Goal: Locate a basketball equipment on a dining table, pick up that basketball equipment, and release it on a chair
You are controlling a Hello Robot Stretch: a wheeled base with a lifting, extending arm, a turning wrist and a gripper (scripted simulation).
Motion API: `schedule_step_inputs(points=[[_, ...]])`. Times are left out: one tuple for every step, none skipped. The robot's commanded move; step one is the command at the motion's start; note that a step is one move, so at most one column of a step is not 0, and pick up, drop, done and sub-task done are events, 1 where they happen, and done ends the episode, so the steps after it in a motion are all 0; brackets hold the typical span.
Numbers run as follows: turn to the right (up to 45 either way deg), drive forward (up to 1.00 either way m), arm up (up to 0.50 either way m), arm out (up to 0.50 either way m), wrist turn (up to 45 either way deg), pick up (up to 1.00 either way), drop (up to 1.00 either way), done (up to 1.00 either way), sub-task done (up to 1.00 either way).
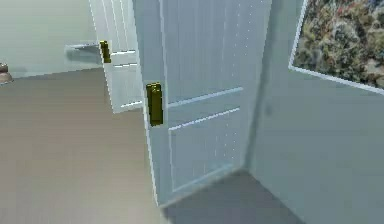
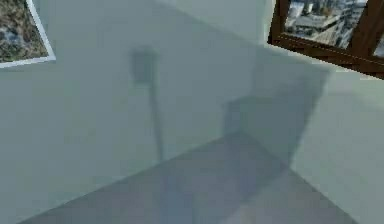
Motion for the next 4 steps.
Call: schedule_step_inputs(points=[[-30.0, 0.0, 0.0, 0.0, 0.0, 0.0, 0.0, 0.0, 0.0], [0.0, 0.05, 0.0, 0.0, 0.0, 0.0, 0.0, 0.0, 0.0], [-33.0, 0.0, 0.0, 0.0, 0.0, 0.0, 0.0, 0.0, 0.0], [0.0, 1.0, 0.0, 0.0, 0.0, 0.0, 0.0, 0.0, 0.0]])
